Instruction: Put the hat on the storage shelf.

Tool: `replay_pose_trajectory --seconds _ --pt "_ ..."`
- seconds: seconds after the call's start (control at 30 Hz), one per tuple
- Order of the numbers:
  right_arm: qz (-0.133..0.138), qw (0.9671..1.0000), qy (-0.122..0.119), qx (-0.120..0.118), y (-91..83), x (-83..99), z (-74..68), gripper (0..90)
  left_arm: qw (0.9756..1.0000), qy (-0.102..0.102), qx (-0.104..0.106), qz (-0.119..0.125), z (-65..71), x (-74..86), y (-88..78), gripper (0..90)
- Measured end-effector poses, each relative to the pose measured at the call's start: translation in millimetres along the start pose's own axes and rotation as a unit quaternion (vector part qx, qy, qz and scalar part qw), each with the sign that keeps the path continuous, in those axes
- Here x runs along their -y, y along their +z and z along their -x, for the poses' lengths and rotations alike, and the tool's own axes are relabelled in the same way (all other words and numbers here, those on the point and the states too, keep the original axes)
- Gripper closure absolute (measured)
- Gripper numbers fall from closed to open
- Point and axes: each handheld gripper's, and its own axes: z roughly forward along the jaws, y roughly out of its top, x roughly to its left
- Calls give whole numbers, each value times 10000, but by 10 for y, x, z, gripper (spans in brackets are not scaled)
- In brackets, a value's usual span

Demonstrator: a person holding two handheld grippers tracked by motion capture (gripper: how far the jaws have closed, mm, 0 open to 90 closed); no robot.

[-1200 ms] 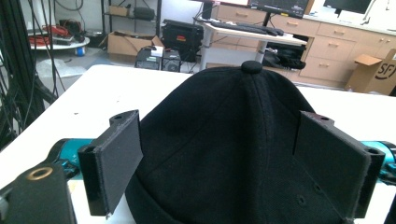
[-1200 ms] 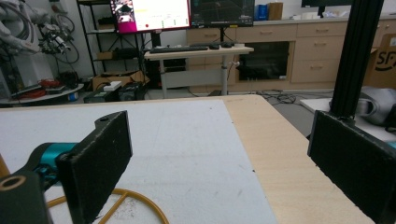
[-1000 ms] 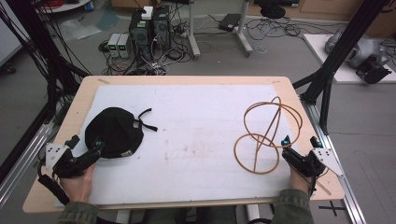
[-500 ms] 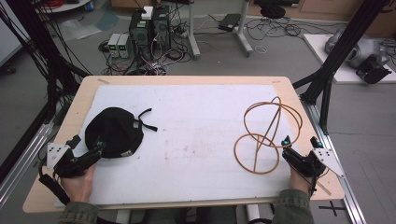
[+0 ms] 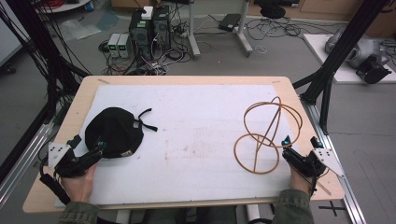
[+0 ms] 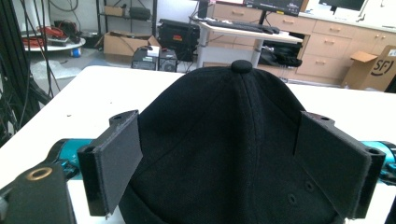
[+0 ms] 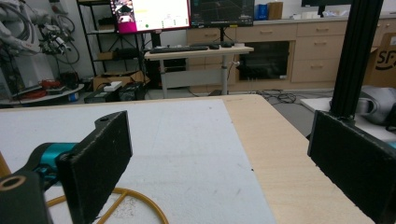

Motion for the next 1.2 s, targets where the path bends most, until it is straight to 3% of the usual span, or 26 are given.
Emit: replay_pose_trajectory --seconds 0.57,0.87,1.07,1.2 --pt "-31 10000 -38 -37 8 4 -21 55 9997 198 106 -132 83 -12 84 169" --pt "-43 9999 -96 -63 11 8 -21 55 9982 298 224 -470 133 -40 199 162" --pt "-103 9999 -64 -82 6 12 -47 55 9975 353 196 -575 158 -35 274 163" --pt "-56 9998 -143 -103 7 8 -53 55 9970 391 55 -668 175 -39 322 172"
